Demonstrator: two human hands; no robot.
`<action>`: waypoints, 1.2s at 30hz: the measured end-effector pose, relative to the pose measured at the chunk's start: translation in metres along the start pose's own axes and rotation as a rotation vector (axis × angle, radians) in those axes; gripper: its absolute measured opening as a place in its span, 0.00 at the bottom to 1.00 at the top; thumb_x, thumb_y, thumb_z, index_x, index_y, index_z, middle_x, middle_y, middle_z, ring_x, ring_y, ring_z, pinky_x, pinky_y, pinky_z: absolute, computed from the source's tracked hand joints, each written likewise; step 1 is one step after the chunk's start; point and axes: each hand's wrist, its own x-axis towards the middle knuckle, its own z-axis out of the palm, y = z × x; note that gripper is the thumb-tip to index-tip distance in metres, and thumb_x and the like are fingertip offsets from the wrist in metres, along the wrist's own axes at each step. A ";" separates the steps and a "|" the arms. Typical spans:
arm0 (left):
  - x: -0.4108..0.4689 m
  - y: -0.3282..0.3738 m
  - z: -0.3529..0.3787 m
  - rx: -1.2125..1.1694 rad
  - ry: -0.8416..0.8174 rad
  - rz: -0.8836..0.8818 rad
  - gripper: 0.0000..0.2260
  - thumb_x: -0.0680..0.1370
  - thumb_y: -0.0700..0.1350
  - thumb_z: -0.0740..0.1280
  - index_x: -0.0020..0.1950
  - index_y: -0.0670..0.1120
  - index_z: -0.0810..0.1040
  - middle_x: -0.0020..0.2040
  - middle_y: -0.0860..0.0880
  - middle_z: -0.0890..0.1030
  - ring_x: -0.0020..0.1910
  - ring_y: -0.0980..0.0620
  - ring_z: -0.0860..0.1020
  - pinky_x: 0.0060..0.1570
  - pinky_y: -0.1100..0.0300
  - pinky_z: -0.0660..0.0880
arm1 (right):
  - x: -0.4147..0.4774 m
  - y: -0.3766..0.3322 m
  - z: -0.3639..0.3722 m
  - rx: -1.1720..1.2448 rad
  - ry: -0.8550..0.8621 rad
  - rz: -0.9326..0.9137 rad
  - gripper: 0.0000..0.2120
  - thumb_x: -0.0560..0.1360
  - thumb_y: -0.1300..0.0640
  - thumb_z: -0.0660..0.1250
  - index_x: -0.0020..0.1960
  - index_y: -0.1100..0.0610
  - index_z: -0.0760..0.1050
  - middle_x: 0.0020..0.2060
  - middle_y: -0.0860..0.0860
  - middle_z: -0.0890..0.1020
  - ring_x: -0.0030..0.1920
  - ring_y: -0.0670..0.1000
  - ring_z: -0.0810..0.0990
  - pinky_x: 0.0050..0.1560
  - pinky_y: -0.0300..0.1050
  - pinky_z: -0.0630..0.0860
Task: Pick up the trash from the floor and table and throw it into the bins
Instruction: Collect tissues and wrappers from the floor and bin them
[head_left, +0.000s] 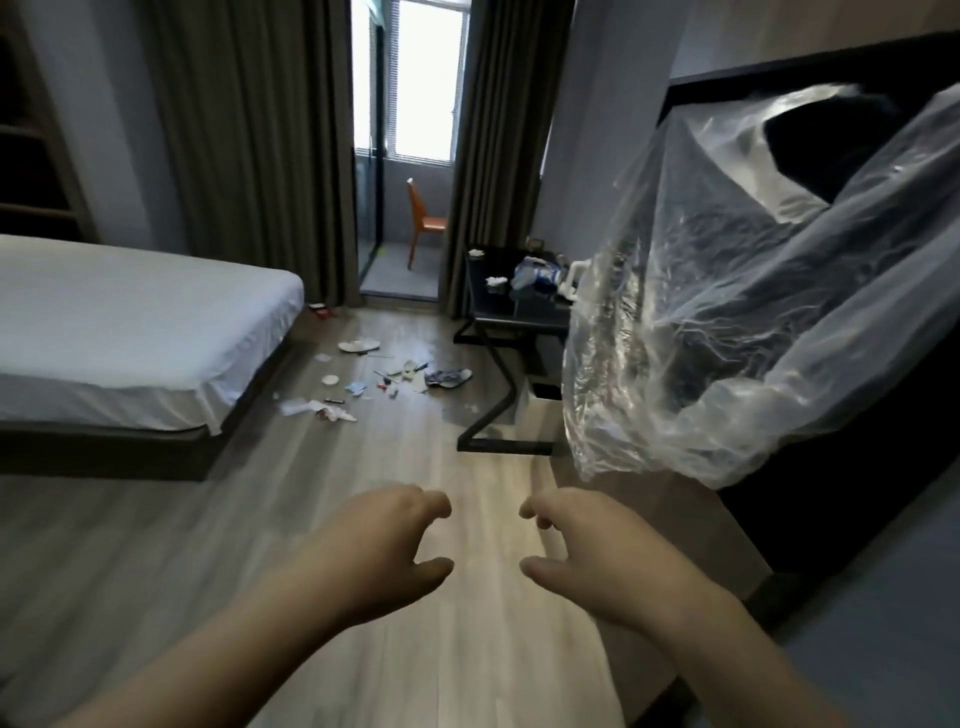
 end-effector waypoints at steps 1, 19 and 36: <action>0.008 -0.010 0.000 0.000 0.002 -0.016 0.20 0.76 0.58 0.63 0.67 0.55 0.68 0.61 0.56 0.75 0.60 0.55 0.73 0.57 0.62 0.70 | 0.016 0.000 0.002 -0.001 -0.008 -0.018 0.22 0.75 0.46 0.65 0.68 0.46 0.68 0.63 0.43 0.73 0.64 0.44 0.71 0.61 0.40 0.68; 0.231 -0.175 -0.024 0.053 -0.013 -0.243 0.21 0.76 0.57 0.63 0.67 0.53 0.69 0.62 0.55 0.75 0.61 0.55 0.73 0.59 0.62 0.69 | 0.336 0.046 -0.003 0.029 -0.096 -0.158 0.23 0.75 0.46 0.65 0.69 0.46 0.67 0.62 0.45 0.75 0.62 0.46 0.73 0.57 0.42 0.72; 0.393 -0.428 -0.059 0.023 -0.086 -0.256 0.21 0.76 0.57 0.63 0.68 0.53 0.69 0.61 0.53 0.75 0.60 0.53 0.75 0.59 0.58 0.71 | 0.618 -0.017 0.016 -0.017 -0.167 -0.089 0.23 0.75 0.46 0.65 0.68 0.48 0.69 0.60 0.46 0.76 0.60 0.47 0.75 0.60 0.44 0.73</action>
